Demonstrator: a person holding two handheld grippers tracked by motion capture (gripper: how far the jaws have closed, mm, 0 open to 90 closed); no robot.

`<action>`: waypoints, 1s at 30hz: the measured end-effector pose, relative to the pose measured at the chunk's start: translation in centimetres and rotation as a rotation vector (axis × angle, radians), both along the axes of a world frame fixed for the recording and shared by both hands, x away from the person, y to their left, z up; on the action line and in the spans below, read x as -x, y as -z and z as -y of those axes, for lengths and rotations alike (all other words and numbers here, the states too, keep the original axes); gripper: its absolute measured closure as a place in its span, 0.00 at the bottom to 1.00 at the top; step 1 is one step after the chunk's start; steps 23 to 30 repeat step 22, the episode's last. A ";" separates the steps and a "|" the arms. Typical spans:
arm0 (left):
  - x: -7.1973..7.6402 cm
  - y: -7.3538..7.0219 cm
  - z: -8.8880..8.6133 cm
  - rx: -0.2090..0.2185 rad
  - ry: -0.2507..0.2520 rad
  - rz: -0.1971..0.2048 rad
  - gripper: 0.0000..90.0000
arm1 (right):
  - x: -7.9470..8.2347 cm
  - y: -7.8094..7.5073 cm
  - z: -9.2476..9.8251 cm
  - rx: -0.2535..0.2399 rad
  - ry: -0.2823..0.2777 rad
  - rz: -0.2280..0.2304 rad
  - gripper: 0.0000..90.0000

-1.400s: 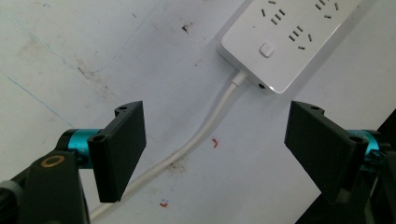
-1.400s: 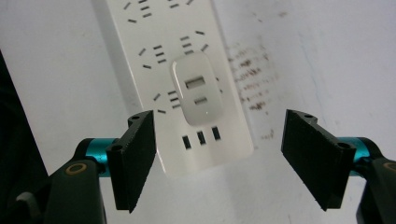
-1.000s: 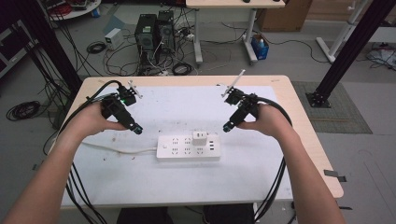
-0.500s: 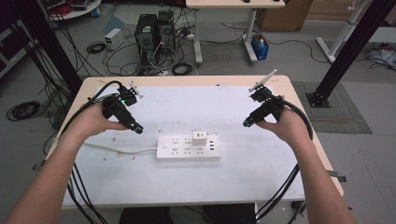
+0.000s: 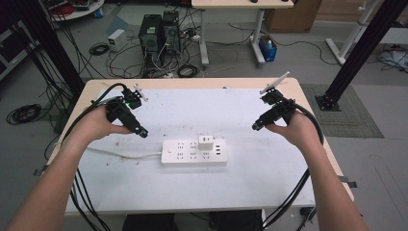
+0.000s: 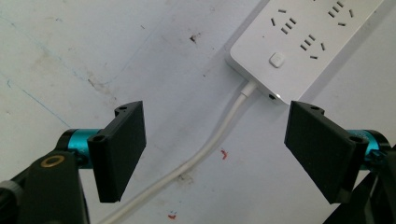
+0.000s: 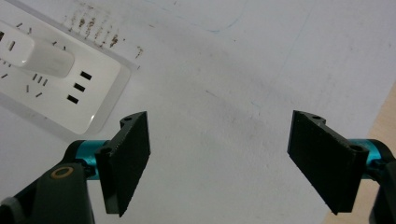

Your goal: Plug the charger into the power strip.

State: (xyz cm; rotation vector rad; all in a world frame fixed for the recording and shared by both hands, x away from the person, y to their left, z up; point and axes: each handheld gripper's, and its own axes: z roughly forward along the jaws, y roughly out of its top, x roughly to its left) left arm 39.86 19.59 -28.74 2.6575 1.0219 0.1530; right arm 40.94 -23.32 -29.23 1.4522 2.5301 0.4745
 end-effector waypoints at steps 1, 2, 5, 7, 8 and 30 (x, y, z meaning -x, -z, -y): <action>0.0 0.0 0.0 0.003 -0.004 0.001 0.23 | 0.0 0.0 0.0 0.001 -0.006 0.000 0.23; 0.0 0.0 0.0 0.002 -0.006 0.000 0.23 | -0.1 0.1 0.0 0.001 -0.010 0.000 0.23; 0.0 0.0 -0.1 -0.001 -0.001 -0.004 0.23 | -0.1 0.1 -0.1 0.000 -0.010 -0.001 0.23; 0.0 0.0 -0.1 0.002 -0.006 0.001 0.23 | -0.2 0.1 -0.2 0.003 -0.013 -0.003 0.23; 0.0 0.0 -0.1 0.003 -0.005 0.001 0.23 | -0.2 0.1 -0.3 0.005 -0.011 -0.004 0.23; 0.0 0.1 -0.1 0.007 -0.002 0.002 0.23 | -0.3 0.3 -0.5 0.000 -0.022 -0.001 0.23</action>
